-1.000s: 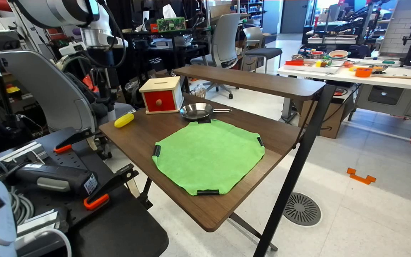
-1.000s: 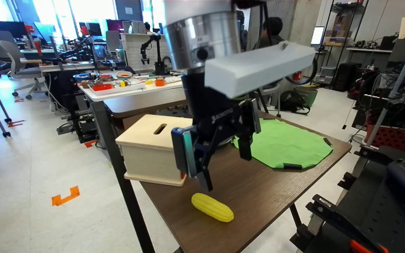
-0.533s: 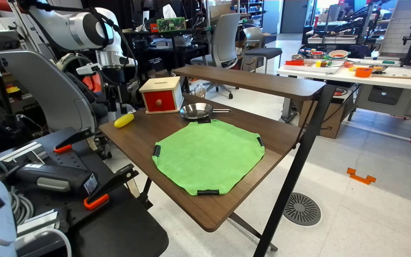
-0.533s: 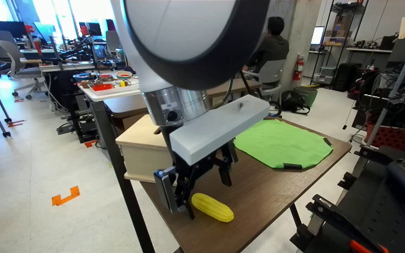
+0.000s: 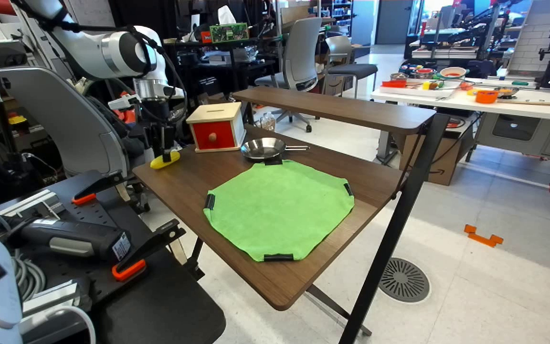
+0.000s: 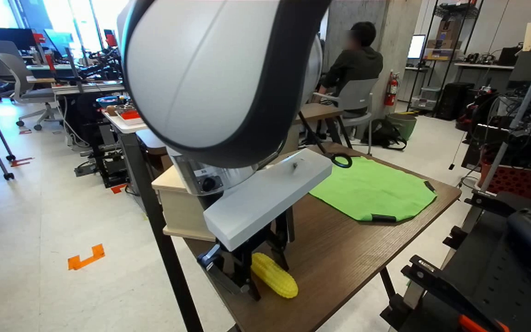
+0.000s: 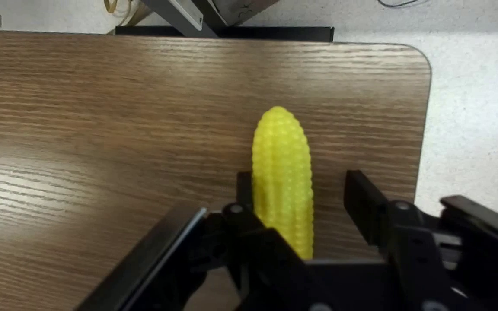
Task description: Place the yellow toy on the towel
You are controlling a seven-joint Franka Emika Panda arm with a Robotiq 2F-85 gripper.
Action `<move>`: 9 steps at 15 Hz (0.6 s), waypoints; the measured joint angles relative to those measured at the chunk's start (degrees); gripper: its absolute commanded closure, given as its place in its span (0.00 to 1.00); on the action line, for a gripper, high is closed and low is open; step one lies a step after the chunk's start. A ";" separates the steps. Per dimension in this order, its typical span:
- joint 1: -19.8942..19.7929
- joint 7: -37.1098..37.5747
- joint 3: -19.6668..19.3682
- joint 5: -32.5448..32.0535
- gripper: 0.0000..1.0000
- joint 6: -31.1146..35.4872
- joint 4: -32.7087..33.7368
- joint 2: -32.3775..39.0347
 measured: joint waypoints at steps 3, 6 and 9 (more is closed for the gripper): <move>0.00 0.09 -0.21 0.01 0.93 -1.63 1.60 0.54; 0.00 0.12 -0.24 0.07 0.97 -2.37 2.70 0.41; 0.00 0.12 -0.09 0.25 0.94 -2.37 2.52 -0.98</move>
